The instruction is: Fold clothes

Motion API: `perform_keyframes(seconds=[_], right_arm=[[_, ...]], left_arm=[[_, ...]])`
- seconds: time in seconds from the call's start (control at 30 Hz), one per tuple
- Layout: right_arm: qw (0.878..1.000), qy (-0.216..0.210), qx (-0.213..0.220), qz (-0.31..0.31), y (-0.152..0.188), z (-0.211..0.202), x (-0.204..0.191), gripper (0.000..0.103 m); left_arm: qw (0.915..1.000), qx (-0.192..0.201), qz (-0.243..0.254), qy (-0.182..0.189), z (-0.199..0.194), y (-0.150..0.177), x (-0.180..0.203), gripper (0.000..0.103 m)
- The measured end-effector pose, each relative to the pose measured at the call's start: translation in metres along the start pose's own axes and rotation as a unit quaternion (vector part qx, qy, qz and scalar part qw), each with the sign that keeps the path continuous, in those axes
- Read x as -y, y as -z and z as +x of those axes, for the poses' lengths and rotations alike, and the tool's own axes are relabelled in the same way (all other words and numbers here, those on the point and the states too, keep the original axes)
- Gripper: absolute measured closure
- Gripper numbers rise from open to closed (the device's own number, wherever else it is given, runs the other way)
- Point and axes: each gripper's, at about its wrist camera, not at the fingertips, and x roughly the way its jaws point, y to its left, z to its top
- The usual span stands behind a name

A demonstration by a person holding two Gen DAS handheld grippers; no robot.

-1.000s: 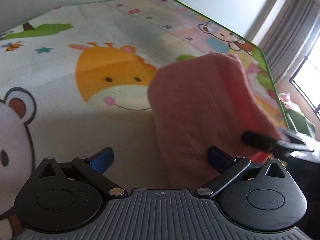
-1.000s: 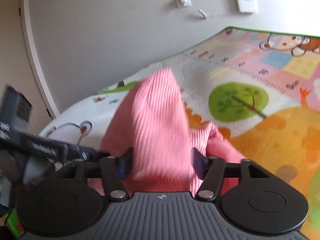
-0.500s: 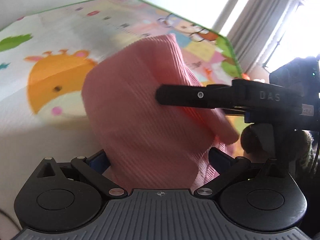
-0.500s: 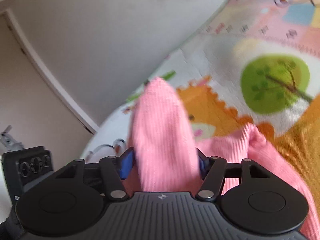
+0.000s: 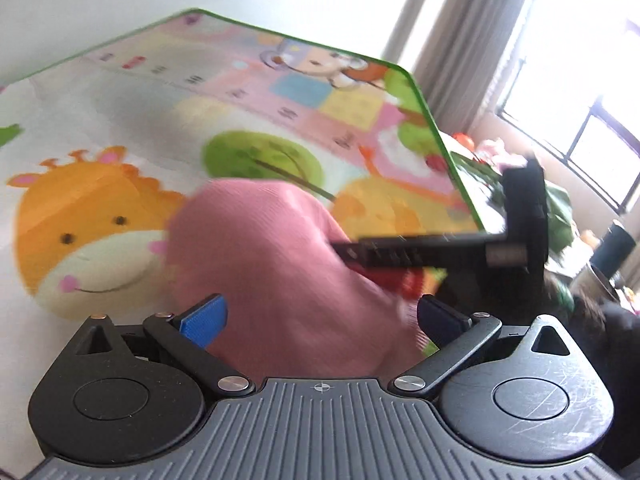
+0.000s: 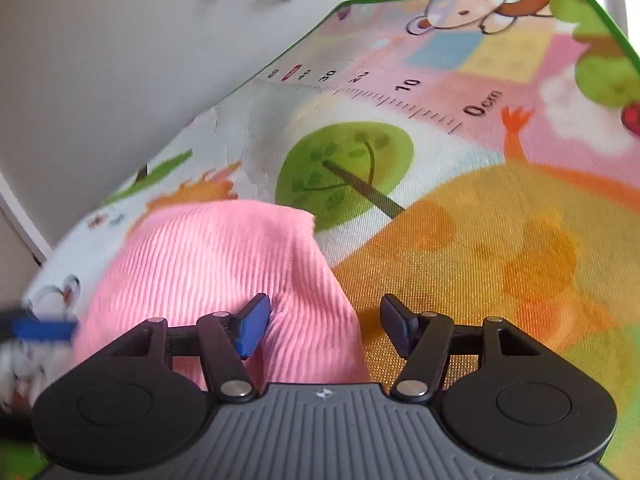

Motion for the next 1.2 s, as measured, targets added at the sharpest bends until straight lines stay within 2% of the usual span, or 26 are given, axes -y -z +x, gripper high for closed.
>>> perform_keyframes(seconds=[0.13, 0.2, 0.27, 0.37, 0.47, 0.53, 0.6, 0.73, 0.87, 0.93, 1.0, 1.1, 1.17, 1.2], right_arm=[[0.996, 0.040, 0.009, -0.076, 0.005, -0.008, -0.023, 0.039], [0.994, 0.050, 0.007, -0.096, 0.009, -0.006, -0.026, 0.039], [0.992, 0.057, 0.004, -0.112, 0.014, -0.007, -0.028, 0.039], [0.994, 0.032, 0.019, -0.100, 0.015, -0.028, -0.025, 0.038], [0.994, -0.002, 0.051, -0.096, 0.009, -0.052, -0.027, 0.028], [0.990, -0.002, 0.065, -0.126, 0.007, -0.059, -0.037, 0.022], [0.986, 0.003, 0.052, -0.158, 0.014, -0.051, -0.048, 0.022], [0.982, -0.032, 0.001, -0.187, 0.048, -0.028, -0.077, 0.022], [0.968, -0.030, 0.019, -0.249, 0.063, -0.039, -0.097, 0.022], [0.969, -0.041, 0.021, -0.244, 0.055, -0.051, -0.091, 0.021], [0.969, -0.039, 0.041, -0.239, 0.048, -0.068, -0.083, 0.014], [0.970, 0.005, 0.083, -0.229, 0.037, -0.084, -0.073, 0.005], [0.972, 0.026, 0.087, -0.217, 0.033, -0.083, -0.064, 0.003], [0.972, 0.041, 0.073, -0.218, 0.034, -0.074, -0.061, 0.003]], left_arm=[[0.9952, 0.008, -0.092, -0.034, -0.009, 0.005, -0.044, 0.000], [0.9893, -0.005, -0.143, -0.029, -0.002, 0.009, -0.063, 0.000], [0.9832, -0.021, -0.181, -0.008, 0.008, 0.016, -0.075, 0.000], [0.9760, -0.027, -0.213, 0.040, 0.018, 0.020, -0.080, 0.000], [0.9670, -0.019, -0.235, 0.097, 0.021, 0.018, -0.081, 0.000], [0.9598, -0.010, -0.246, 0.135, 0.018, 0.016, -0.079, 0.000], [0.9595, 0.007, -0.241, 0.146, 0.011, 0.010, -0.076, 0.000], [0.9706, 0.026, -0.213, 0.108, -0.004, 0.003, -0.073, 0.000], [0.9820, 0.024, -0.183, 0.039, -0.012, 0.009, -0.073, 0.000], [0.9855, 0.011, -0.168, 0.024, -0.008, 0.014, -0.070, 0.000], [0.9883, 0.000, -0.151, 0.018, -0.004, 0.020, -0.068, 0.000], [0.9939, -0.022, -0.108, -0.007, 0.000, 0.027, -0.057, 0.000], [0.9961, -0.041, -0.064, -0.044, 0.004, 0.033, -0.046, 0.000], [0.9962, -0.047, -0.042, -0.060, 0.003, 0.037, -0.041, 0.000]])
